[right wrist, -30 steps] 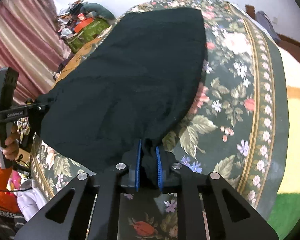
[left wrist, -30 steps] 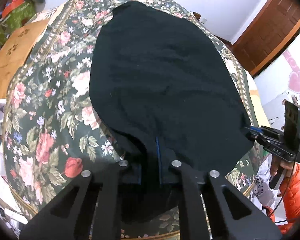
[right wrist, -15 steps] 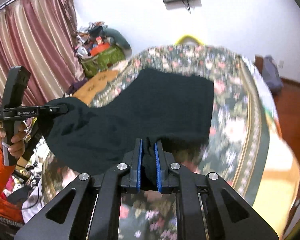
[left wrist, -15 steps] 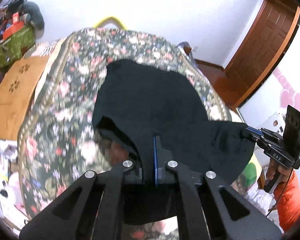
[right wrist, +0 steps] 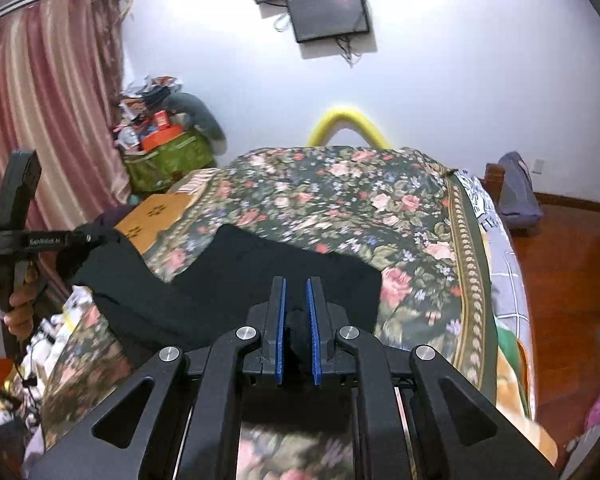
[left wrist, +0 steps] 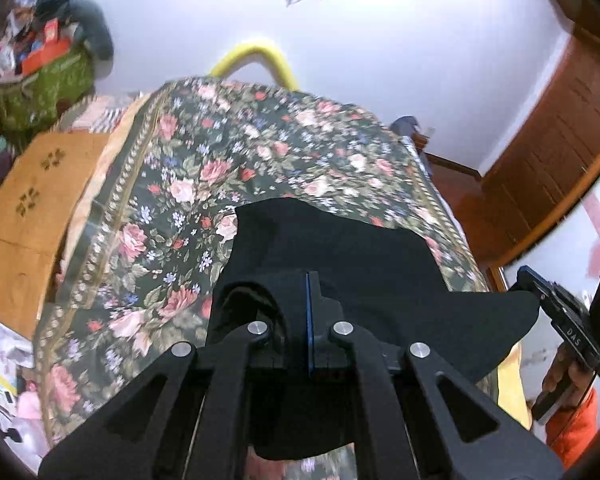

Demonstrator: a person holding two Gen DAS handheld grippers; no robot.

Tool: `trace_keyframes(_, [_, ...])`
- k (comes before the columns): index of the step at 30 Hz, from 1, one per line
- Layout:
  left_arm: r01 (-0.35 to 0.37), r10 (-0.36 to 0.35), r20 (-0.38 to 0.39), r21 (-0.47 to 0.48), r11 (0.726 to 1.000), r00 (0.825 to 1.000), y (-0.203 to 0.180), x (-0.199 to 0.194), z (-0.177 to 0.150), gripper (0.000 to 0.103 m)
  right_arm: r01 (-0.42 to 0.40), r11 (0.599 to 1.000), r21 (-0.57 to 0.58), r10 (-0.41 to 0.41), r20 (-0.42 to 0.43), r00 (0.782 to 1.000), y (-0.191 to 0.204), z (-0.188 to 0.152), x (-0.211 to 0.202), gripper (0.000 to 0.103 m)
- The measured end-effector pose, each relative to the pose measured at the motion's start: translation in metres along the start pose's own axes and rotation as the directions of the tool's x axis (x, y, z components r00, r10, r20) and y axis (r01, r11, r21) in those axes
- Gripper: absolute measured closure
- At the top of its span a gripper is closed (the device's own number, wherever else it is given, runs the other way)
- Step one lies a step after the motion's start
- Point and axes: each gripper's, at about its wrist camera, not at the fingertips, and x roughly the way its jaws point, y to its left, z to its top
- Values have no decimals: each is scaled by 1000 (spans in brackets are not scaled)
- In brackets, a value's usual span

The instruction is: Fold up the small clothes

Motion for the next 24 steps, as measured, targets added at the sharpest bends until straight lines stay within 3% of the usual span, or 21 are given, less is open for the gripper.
trace_keyframes(6, [-11,6,-114,-47,999,994,25,81,19,100,59,998,-9,-60,-74,995,-25,3,69,95])
trace_keyframes(10, [8,-31,-215,-107,994,976,43,130,23,100,84,996,23,-81,-115,990,-44,2,107,95])
trace_keyframes(15, [72,-100,-246,-123,990,964,53,143,25,97,87,996,32,-82,-138,987,-54,-5,125,94])
trace_keyframes(17, [56,-79,-260,-97,994,962,51,136,29,89,73,996,42,-67,-139,988,-56,-4,122,93])
trace_keyframes(19, [7,-23,-229,-69,998,973,51,120,35,57,67,997,51,-59,-131,990,-56,0,116,92])
trace_keyframes(21, [-23,18,-148,-33,999,989,52,95,41,38,73,996,52,-67,-109,992,-55,7,102,87])
trace_keyframes(22, [-28,26,-107,-18,999,994,53,80,43,35,77,996,48,-72,-97,993,-54,10,97,84])
trace_keyframes(24, [-37,36,-74,-9,999,997,56,60,44,31,75,996,44,-72,-64,995,-52,15,77,66])
